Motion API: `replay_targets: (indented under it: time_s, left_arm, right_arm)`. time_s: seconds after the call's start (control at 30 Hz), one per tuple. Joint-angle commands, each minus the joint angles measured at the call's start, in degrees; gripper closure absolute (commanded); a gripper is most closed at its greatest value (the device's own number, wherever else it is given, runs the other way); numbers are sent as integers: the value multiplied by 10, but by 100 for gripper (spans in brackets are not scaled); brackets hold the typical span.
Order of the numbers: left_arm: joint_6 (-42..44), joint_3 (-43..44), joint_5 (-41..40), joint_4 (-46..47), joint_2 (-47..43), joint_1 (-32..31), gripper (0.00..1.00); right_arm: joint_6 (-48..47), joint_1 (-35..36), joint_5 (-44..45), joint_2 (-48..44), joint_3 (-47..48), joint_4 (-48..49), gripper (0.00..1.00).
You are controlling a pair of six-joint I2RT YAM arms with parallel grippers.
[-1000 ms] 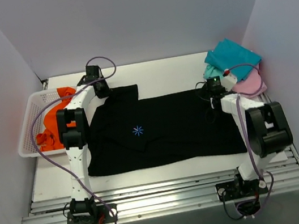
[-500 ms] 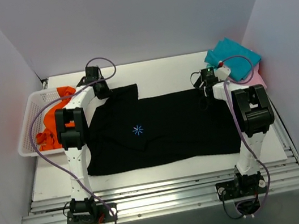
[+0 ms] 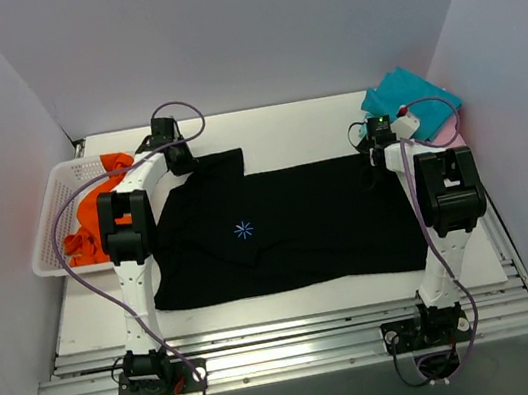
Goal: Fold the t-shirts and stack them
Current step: Fold the tshirt
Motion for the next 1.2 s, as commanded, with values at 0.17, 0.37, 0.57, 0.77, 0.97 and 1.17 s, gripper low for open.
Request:
replay_targets:
  time_s: [0.17, 0.37, 0.57, 0.77, 0.97, 1.17]
  left_arm:
    - [1, 1, 6, 21, -29, -3, 98]
    - [3, 0, 3, 21, -30, -7, 98]
    - [4, 4, 1, 17, -26, -7, 98]
    - [5, 5, -1, 20, -23, -7, 98]
    - [5, 13, 0, 18, -10, -7, 98]
    - [5, 15, 2, 16, -5, -6, 98]
  right_arm:
    - [-1, -11, -1, 2, -11, 5, 38]
    - [-12, -40, 8, -2, 4, -6, 38]
    - [-18, -47, 4, 29, 46, -30, 38]
    - [-16, -49, -7, 51, 70, -33, 38]
    - [-16, -37, -13, 55, 63, -29, 38]
    - [-24, -22, -14, 58, 60, -24, 38]
